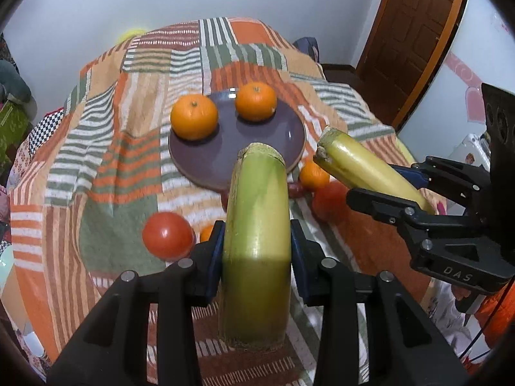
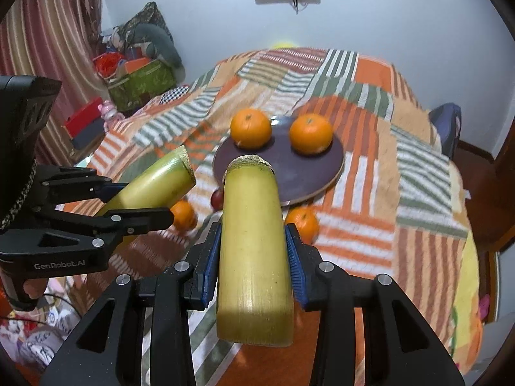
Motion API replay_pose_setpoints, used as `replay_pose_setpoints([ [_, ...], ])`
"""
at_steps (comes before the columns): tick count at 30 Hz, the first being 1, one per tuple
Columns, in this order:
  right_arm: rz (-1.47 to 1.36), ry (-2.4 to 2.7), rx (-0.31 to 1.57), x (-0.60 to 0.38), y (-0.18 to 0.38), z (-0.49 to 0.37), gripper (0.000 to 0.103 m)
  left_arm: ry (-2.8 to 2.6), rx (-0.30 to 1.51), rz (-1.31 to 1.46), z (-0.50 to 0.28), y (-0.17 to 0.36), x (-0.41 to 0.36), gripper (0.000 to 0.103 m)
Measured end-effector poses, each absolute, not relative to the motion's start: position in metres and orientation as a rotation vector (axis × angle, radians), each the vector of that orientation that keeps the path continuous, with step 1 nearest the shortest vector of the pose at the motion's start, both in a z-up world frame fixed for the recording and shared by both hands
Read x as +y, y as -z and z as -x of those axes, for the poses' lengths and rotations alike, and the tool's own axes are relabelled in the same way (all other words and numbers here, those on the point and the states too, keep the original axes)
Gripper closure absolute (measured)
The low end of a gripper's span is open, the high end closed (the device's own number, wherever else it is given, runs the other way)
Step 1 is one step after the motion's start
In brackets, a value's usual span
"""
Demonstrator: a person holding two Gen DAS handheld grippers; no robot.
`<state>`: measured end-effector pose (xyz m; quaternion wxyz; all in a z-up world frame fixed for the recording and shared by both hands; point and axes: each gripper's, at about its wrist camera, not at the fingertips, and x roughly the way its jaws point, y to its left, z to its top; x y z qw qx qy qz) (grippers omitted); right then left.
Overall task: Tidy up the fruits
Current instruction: 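Carry both bamboo shoots onto the purple plate beside the oranges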
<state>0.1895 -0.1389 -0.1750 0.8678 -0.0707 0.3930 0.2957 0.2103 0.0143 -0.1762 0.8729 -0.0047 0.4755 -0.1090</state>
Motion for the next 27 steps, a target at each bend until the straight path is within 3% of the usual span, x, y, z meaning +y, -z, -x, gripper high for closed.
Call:
replay_pose_setpoints([
  [12,0.134,-0.578,0.797,-0.131,0.169,-0.23,0.068,0.201,0.972,0.004,-0.256,0.169,0.02,0.065],
  [27,0.144,-0.546,0.858,-0.113,0.186,-0.274,0.068,0.219,1.037,0.006,-0.312,0.197,0.021,0.065],
])
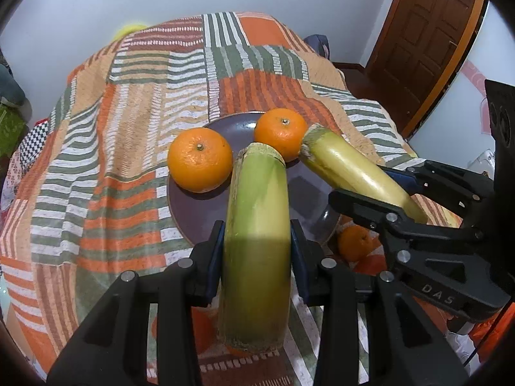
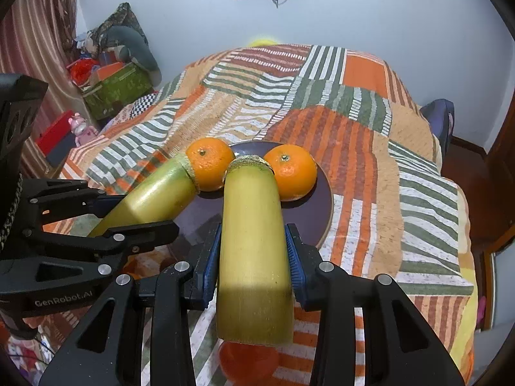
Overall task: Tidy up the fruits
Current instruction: 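Carry both bamboo shoots onto the purple plate beside the oranges, then open both grippers and lift them away from the plate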
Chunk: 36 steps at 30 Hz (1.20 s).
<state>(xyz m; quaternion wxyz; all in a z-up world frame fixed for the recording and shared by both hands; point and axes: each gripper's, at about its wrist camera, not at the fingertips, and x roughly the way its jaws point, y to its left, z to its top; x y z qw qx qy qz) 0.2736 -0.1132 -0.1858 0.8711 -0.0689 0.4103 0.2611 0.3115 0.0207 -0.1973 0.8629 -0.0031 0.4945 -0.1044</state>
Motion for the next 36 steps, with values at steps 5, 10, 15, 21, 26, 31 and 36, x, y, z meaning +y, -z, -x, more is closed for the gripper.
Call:
replay_pose_setpoints([
  [5,0.156,-0.551,0.881,-0.108,0.193,-0.279,0.068,0.223,1.083,-0.016,-0.326,0.213,0.021,0.065],
  [10,0.184,-0.556,0.908,-0.102,0.201,-0.285,0.068,0.219,1.119,-0.012,-0.336,0.224,0.024,0.065],
  [15,0.194,-0.552,0.936,-0.099,0.208,-0.294,0.068,0.222,1.144,0.007,-0.345,0.23,0.026,0.065],
  [21,0.205,-0.559,0.98,-0.095,0.217,-0.301,0.068,0.224,1.172,0.02,-0.352,0.239,0.028,0.065],
  [26,0.216,-0.564,1.008,-0.09,0.225,-0.304,0.068,0.226,1.193,0.028,-0.358,0.247,0.03,0.065],
  [31,0.202,-0.565,1.024,-0.093,0.226,-0.307,0.068,0.217,1.19,0.028,-0.358,0.247,0.028,0.065],
  [36,0.203,-0.56,1.033,-0.093,0.228,-0.306,0.068,0.205,1.185,0.002,-0.357,0.246,0.026,0.065],
])
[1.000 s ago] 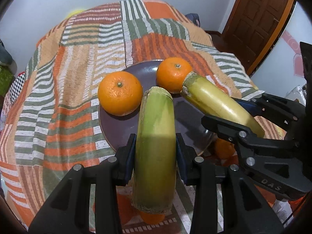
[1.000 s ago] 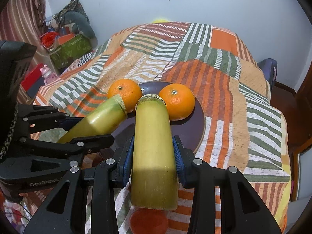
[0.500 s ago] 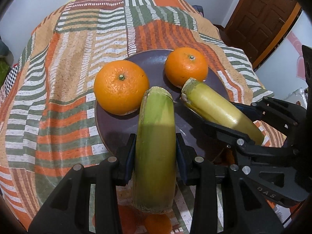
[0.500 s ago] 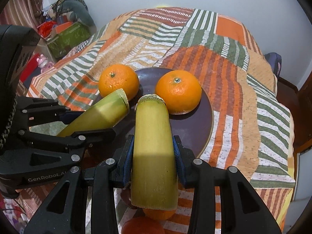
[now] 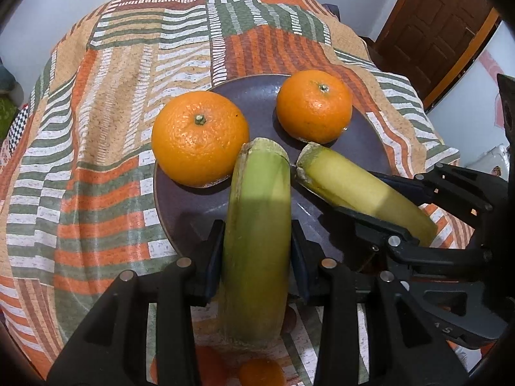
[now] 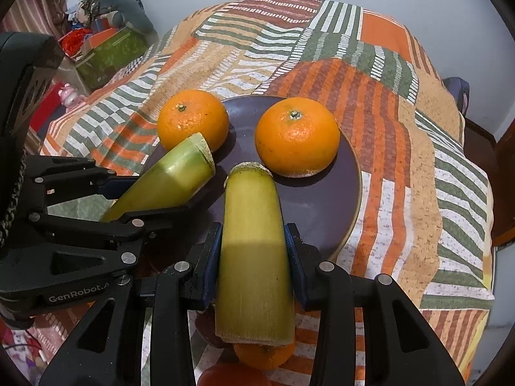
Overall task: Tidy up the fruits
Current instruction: 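Open both grippers and lift them away from the plate, then lower the right gripper onto the red tomato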
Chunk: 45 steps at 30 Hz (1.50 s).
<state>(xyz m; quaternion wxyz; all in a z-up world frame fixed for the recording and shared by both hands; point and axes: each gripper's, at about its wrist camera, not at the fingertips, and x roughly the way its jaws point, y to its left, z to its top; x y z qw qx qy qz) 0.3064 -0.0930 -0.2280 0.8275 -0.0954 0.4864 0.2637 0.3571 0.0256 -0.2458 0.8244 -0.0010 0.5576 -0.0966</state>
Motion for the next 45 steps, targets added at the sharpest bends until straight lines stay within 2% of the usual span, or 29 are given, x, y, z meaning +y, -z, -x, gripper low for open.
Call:
replay_pose_setpoints([
  [10,0.193,-0.55,0.953,-0.098,0.203,-0.296,0.066,0.167,1.091,-0.028,-0.347,0.215,0.028,0.063],
  [14,0.192,-0.535,0.896,-0.104,0.186,-0.285,0.055,0.156,1.046,-0.023,-0.332,0.197,0.033,0.062],
  [16,0.2,-0.528,0.869,-0.108,0.178,-0.278,0.054,0.146,1.021,-0.023,-0.322,0.187,0.037,0.061],
  [19,0.199,-0.53,0.852,-0.114,0.17,-0.269,0.054,0.133,0.989,-0.016,-0.309,0.173,0.041,0.055],
  [24,0.193,-0.518,0.818,-0.127,0.161,-0.251,0.041,0.112,0.94,-0.036,-0.283,0.153,0.048,0.043],
  [27,0.184,-0.518,0.818,-0.132,0.161,-0.242,0.038,0.1,0.935,-0.056,-0.27,0.149,0.051,0.037],
  [30,0.167,-0.516,0.825,-0.137,0.163,-0.235,0.031,0.099,0.944,-0.057,-0.259,0.149,0.056,0.033],
  [45,0.173,-0.506,0.871,-0.146,0.19,-0.199,0.031,0.063,1.061,-0.051,-0.222,0.189,0.09,0.033],
])
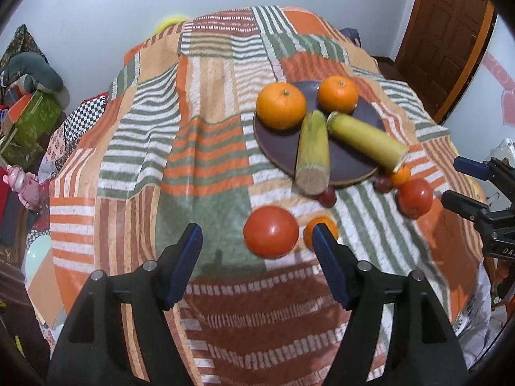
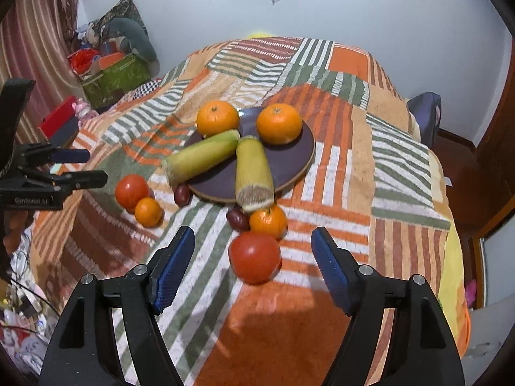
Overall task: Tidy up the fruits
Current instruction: 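Lower the right gripper onto the red tomato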
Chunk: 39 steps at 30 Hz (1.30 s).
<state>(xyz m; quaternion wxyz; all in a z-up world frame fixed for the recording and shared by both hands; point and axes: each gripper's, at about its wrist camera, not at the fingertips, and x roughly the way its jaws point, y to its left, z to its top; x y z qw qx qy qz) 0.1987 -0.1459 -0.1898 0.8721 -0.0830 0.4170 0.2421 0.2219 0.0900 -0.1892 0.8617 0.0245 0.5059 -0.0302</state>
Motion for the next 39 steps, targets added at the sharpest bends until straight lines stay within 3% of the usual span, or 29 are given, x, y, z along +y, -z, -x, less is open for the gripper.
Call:
replay_pose_setpoints([
  [13,0.139,-0.478,0.969,-0.147,0.228,-0.203,0.031,0.104,1.122,-0.03,-0.228,0.223,0.089,0.033],
  [16,0.138,-0.481,0.981,-0.145,0.233,-0.205,0.032,0.12,1.124,-0.02,-0.234,0.227,0.089,0.04],
  [27,0.119,-0.491,1.015,-0.145,0.242,-0.217,0.042,0.156,1.149,0.025,-0.249,0.244,0.089,0.052],
  [32,0.112,-0.526,1.034,-0.143,0.242,-0.22,0.06,0.152,1.139,0.027,-0.25,0.244,0.088,0.053],
  [39,0.11,-0.526,1.024,-0.145,0.239,-0.215,0.06,0.125,1.138,0.036,-0.246,0.241,0.092,0.053],
])
